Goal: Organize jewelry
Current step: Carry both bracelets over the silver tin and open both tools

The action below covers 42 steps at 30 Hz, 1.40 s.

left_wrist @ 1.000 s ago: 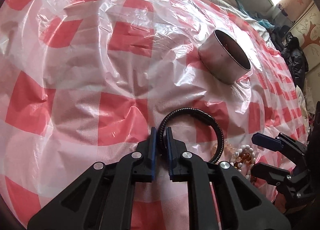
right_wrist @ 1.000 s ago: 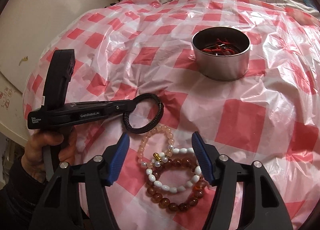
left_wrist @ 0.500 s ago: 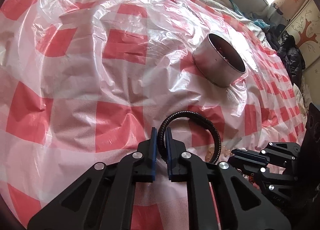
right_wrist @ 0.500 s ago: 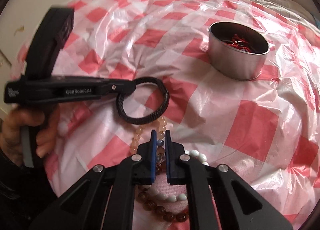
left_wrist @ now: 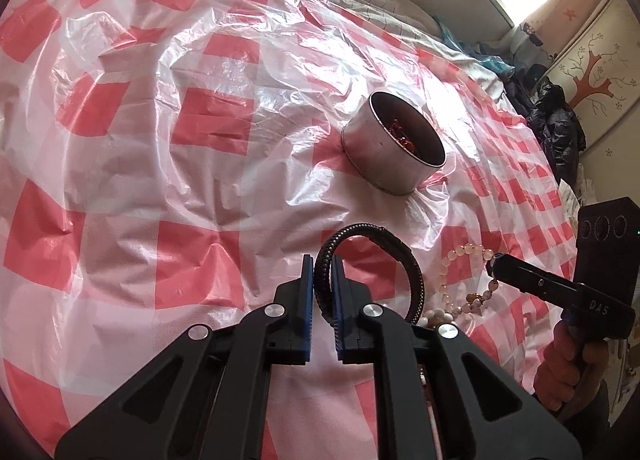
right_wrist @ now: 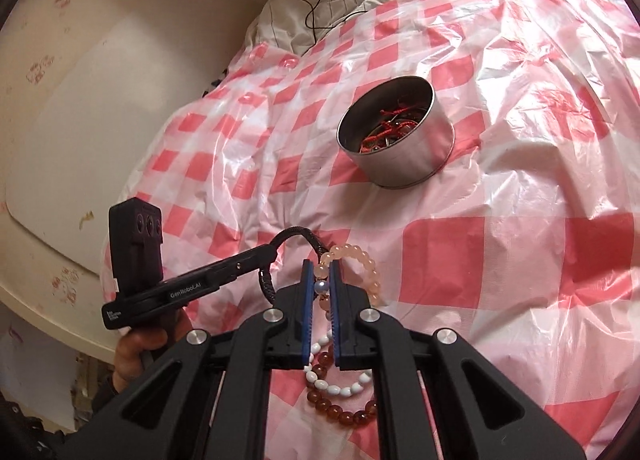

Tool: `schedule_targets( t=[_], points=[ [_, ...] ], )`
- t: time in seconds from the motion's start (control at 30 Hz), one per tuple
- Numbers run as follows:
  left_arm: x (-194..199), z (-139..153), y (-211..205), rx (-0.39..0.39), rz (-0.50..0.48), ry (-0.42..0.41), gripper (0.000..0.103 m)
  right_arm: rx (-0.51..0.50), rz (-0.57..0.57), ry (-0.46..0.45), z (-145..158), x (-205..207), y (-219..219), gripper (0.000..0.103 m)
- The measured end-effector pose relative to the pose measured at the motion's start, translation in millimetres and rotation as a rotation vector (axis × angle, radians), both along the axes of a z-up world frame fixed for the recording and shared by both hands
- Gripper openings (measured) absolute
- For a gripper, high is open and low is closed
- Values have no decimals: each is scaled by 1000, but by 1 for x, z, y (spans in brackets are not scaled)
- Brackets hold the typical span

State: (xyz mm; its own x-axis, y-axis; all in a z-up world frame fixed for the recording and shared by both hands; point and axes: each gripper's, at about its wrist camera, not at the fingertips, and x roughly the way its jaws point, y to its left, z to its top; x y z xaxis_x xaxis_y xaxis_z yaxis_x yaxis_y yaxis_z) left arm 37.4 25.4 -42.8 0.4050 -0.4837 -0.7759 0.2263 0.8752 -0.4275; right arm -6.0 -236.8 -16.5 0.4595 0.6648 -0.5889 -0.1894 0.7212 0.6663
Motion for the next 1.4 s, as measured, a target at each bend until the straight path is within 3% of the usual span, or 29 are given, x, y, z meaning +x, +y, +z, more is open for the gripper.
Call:
schedule_targets(
  t=[0.43, 0.67, 0.9, 1.4],
  points=[
    [5, 19, -23, 39, -12, -90, 9, 68, -67, -4, 0, 7, -22, 8],
    [10, 18, -34, 59, -27, -87, 9, 80, -87, -11, 1, 12, -27, 8],
    [13, 30, -34, -3, -33, -133, 9, 103, -111, -42, 10, 17, -32, 8],
    [25, 43, -49, -46, -42, -154, 9, 118, -164, -118, 33, 28, -43, 8]
  ],
)
